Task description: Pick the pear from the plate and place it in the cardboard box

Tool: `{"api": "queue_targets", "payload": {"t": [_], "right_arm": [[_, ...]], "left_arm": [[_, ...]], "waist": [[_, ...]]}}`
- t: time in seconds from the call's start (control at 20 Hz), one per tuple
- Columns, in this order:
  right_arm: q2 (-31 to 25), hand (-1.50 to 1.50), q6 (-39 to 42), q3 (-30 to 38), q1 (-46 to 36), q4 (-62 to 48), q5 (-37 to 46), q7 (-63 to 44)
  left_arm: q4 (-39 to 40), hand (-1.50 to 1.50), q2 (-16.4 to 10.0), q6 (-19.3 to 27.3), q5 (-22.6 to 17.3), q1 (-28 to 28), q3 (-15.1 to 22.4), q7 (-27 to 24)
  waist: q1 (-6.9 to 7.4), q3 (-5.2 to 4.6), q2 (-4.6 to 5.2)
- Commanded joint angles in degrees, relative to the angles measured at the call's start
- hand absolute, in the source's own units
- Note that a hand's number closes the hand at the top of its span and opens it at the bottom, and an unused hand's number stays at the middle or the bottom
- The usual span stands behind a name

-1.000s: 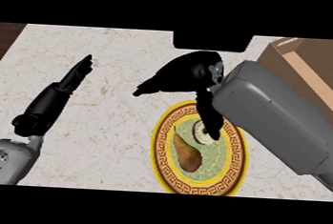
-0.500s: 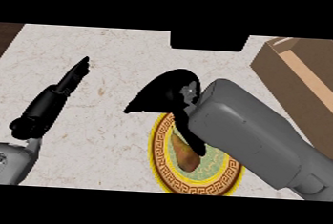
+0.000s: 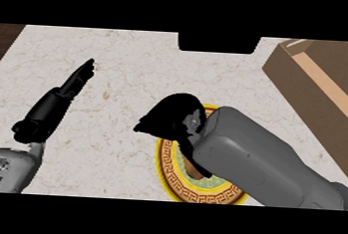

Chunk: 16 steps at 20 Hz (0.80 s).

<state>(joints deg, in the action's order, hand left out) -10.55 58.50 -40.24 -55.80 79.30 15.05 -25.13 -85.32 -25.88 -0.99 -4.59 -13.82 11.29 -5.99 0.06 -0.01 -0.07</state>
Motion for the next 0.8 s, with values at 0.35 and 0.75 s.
{"api": "queue_targets", "payload": {"t": [0.35,0.75], "right_arm": [[5.5,-1.5,-0.1,-3.1,4.4,-2.1,13.1,1.6],[2.9,-1.5,-1.3,-3.8,10.7,-1.1,21.3,9.0]], "left_arm": [[1.9,0.0,3.6,-1.8,3.5,-0.2,-2.1,-1.5],[-3.8,0.0,2.7,-5.1,3.3,0.9,-5.5,2.8]], "waist": [[0.34,0.0,0.12],[0.2,0.02,0.01]]}}
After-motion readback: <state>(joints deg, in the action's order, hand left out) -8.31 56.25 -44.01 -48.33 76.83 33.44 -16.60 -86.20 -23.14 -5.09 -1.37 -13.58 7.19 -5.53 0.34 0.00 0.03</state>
